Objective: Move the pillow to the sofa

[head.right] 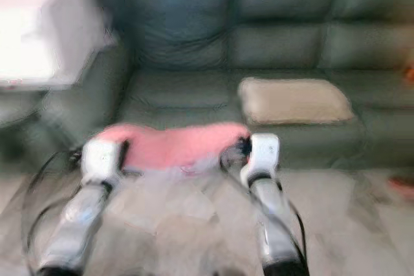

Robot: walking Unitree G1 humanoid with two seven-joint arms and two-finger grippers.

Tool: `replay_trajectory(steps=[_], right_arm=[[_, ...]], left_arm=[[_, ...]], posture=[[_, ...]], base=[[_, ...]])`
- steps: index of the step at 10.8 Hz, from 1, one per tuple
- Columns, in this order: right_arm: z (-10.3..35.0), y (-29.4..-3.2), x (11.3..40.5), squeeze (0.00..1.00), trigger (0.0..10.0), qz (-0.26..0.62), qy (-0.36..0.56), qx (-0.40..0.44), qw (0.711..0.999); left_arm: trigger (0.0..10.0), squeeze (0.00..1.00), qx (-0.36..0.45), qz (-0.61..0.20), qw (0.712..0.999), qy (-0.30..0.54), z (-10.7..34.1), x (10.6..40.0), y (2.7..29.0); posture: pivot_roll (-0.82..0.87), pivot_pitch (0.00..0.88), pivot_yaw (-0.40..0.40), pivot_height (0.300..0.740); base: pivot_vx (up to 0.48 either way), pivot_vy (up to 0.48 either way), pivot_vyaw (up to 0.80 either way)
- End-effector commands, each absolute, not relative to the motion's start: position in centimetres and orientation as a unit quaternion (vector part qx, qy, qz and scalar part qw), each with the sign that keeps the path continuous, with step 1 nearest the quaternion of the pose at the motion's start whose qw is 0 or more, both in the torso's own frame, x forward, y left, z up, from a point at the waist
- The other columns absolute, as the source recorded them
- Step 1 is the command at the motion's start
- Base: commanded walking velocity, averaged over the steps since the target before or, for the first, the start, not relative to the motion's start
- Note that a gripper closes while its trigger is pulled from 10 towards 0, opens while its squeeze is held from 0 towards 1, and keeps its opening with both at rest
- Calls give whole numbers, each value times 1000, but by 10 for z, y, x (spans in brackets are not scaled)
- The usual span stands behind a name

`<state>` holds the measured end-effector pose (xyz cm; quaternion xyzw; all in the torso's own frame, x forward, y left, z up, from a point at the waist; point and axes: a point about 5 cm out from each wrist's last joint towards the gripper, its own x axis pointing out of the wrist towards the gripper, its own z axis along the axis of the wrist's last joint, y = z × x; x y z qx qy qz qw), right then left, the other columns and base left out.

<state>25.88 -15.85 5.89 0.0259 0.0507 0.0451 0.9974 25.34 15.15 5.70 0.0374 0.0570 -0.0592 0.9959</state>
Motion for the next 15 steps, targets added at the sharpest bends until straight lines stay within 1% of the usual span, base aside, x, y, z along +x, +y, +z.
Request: replay_trajectory(steps=[1, 3, 5, 6, 13, 15], right_arm=[[65, -170, 256, 0, 10000, 31, 35, 17, 999], [60, -173, 250, 0, 10000, 29, 47, 15, 998], [64, -170, 253, 0, 10000, 36, 44, 14, 998], [66, -169, 255, 0, 10000, 37, 42, 15, 998], [64, -166, 254, 0, 10000, 43, 47, 17, 998], [64, -166, 254, 0, 10000, 44, 46, 17, 998]], left_arm=[[10000, 0, 39, -66, 996, 35, 67, 253, 147], [10000, 0, 46, -43, 997, 35, 67, 251, 156], [10000, 0, 45, -42, 998, 34, 69, 255, 153], [10000, 0, 36, -37, 998, 44, 68, 257, 152], [10000, 0, 37, -39, 997, 48, 67, 257, 151], [10000, 0, 49, -35, 998, 34, 71, 257, 151]], posture=[[-3, 0, -25, 740], [3, 0, -29, 740], [1, 0, -29, 740], [-2, 0, -28, 740], [1, 0, -28, 740], [3, 0, -28, 740]], base=[[424, 0, 0], [441, 0, 0], [448, 0, 0], [270, 398, 0], [0, 432, 0], [0, 141, 0]])
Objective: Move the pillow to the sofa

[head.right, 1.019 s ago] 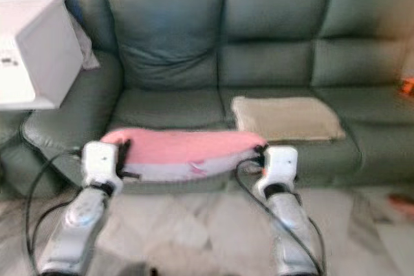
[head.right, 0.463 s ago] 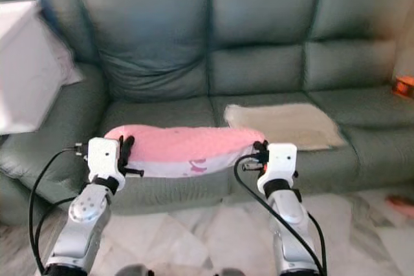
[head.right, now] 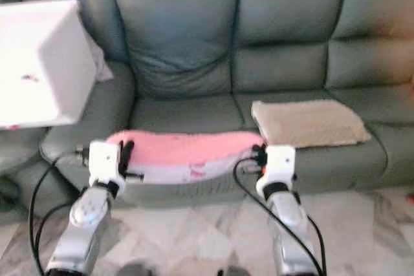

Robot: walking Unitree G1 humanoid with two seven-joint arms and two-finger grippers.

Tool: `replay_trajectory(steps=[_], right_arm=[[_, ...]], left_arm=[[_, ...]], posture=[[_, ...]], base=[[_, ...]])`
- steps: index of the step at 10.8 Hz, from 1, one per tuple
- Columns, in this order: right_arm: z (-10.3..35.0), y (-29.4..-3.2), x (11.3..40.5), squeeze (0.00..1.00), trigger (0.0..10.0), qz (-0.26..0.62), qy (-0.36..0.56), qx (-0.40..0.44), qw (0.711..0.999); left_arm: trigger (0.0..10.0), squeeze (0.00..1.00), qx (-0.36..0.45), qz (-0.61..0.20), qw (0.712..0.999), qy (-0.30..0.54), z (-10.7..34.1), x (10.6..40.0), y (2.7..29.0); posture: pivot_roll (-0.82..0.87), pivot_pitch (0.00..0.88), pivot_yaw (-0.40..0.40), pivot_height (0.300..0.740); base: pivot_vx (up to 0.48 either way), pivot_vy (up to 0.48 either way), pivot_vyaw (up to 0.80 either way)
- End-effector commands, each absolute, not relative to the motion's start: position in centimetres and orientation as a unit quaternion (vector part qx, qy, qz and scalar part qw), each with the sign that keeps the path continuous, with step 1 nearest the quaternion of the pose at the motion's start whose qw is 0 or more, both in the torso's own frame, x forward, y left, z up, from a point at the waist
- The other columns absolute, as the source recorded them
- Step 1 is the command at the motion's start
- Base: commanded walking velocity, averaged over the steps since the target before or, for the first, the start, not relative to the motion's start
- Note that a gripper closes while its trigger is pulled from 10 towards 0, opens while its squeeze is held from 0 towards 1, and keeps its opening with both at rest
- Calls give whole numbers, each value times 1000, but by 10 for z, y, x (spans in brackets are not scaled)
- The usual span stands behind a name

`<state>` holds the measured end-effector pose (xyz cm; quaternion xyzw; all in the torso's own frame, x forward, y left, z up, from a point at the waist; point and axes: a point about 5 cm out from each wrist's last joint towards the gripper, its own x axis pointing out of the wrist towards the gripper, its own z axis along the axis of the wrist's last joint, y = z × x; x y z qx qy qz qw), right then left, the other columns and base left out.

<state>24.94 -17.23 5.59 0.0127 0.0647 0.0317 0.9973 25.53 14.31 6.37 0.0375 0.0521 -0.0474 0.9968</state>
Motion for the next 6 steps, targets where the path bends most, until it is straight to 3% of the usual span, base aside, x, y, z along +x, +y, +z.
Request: replay_trajectory(steps=[1, 6], right_arm=[[62, -164, 255, 0, 10000, 46, 50, 15, 998], [62, -169, 249, 0, 10000, 38, 50, 1, 998]], left_arm=[[10000, 0, 47, -20, 998, 30, 72, 256, 152], [10000, 0, 32, -3, 999, 28, 72, 249, 158]], posture=[[4, 0, -27, 740], [4, 0, -33, 740]], base=[[0, 0, 0], [0, 0, 0]])
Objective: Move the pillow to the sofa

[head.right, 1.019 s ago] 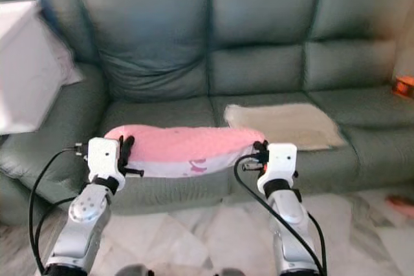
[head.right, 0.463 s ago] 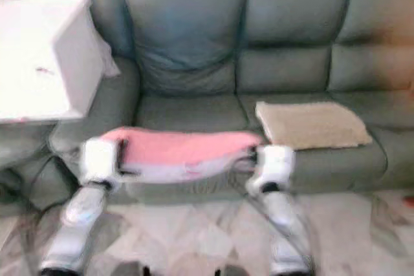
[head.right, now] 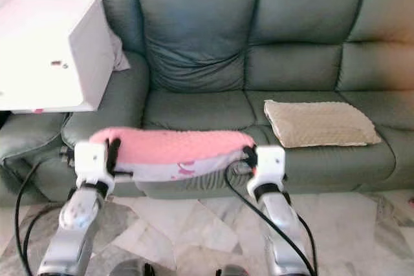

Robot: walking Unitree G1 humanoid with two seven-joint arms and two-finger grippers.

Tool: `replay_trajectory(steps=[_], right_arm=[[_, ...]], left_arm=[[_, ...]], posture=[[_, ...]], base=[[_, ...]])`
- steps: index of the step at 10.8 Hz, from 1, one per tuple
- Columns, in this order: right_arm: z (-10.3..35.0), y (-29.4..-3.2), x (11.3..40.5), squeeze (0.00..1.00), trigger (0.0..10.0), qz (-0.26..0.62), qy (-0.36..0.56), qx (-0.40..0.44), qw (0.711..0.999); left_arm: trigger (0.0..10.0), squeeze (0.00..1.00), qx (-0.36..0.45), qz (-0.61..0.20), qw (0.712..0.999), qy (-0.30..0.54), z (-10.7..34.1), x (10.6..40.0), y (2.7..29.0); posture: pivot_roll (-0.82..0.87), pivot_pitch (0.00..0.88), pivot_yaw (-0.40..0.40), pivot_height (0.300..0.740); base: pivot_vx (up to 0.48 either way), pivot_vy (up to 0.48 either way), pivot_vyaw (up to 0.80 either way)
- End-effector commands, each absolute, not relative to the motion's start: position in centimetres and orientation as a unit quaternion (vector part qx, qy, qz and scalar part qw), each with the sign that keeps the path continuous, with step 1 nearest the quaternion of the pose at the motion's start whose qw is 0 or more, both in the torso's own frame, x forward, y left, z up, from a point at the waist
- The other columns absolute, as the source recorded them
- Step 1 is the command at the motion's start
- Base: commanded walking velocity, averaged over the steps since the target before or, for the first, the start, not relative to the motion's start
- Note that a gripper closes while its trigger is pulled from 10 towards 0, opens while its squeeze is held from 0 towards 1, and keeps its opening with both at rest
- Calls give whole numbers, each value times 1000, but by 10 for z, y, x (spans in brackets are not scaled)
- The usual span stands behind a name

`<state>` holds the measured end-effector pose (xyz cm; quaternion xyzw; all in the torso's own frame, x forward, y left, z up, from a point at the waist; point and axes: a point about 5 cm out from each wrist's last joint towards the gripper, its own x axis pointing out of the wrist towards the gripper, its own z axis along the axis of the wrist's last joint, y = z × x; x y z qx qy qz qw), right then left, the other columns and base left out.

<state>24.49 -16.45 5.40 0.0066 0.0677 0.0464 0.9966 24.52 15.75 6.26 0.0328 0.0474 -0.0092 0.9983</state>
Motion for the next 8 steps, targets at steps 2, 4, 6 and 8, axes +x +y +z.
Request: replay_trajectory(steps=[2, 4, 6, 8], right_arm=[[61, -170, 248, 0, 10000, 34, 52, 0, 998], [63, -167, 251, 0, 10000, 34, 50, 5, 998], [63, -166, 251, 0, 10000, 37, 49, 6, 998], [63, -165, 250, 0, 10000, 38, 50, 8, 998]], left_arm=[[10000, 0, 29, -26, 999, 30, 70, 249, 155], [10000, 0, 26, -42, 998, 24, 73, 250, 152], [10000, 0, 26, -43, 998, 25, 73, 250, 152], [10000, 0, 24, -46, 998, 26, 73, 249, 151]], posture=[[-1, 0, -31, 740], [1, 0, -31, 740], [3, 0, -31, 740], [2, 0, -30, 740]], base=[[0, 0, 0], [276, 0, 0], [292, 0, 0], [296, 0, 0]])
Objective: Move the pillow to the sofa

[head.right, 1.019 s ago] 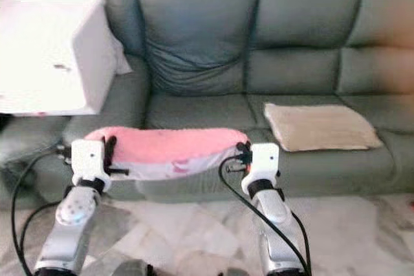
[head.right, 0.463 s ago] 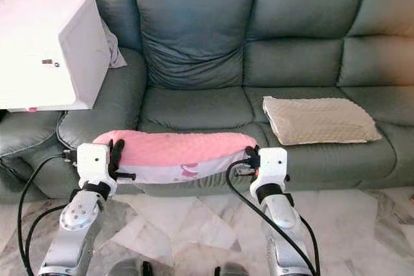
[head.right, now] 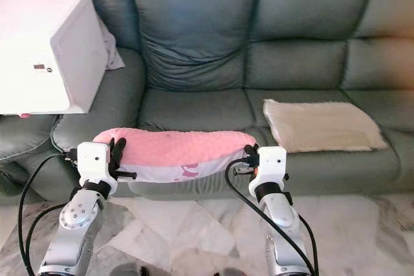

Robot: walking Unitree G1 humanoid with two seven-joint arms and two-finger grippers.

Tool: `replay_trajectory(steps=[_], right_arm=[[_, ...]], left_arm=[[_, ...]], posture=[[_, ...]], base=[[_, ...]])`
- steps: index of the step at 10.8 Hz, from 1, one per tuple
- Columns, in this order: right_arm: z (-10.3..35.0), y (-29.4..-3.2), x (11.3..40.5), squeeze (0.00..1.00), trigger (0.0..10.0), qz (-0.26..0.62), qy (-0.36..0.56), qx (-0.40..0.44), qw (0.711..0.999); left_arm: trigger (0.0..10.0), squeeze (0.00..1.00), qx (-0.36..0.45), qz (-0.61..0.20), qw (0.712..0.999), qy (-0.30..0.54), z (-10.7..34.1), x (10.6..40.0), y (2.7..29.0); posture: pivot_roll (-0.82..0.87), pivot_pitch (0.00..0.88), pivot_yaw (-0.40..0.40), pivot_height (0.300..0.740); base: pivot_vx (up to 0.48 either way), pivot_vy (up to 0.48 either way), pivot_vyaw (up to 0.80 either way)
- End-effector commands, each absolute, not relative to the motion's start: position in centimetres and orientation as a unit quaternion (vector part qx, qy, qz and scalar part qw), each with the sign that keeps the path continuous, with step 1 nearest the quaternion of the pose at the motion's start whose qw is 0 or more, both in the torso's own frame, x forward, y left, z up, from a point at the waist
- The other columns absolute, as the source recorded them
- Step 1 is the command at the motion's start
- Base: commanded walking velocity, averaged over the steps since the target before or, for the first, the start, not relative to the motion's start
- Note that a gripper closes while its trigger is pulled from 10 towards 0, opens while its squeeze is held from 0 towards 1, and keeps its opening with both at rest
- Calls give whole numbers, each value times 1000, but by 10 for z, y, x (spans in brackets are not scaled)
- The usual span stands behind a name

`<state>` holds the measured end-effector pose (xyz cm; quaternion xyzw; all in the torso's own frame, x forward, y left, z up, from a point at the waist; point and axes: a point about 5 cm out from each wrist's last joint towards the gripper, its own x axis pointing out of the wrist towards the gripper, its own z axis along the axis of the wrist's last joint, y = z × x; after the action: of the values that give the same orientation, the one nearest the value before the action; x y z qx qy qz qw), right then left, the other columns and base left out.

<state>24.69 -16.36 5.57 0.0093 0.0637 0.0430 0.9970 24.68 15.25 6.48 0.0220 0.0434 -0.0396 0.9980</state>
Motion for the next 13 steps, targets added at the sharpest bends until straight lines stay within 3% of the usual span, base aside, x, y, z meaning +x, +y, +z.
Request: replay_trajectory(steps=[1, 13], right_arm=[[63, -166, 250, 0, 10000, 37, 50, 8, 998], [63, -160, 253, 0, 10000, 45, 50, 10, 998]], left_arm=[[10000, 0, 23, -49, 998, 27, 73, 249, 150], [10000, 0, 23, -56, 998, 32, 73, 251, 148]], posture=[[-1, 0, -29, 740], [1, 0, -30, 740]], base=[[296, 0, 0], [299, 0, 0]])
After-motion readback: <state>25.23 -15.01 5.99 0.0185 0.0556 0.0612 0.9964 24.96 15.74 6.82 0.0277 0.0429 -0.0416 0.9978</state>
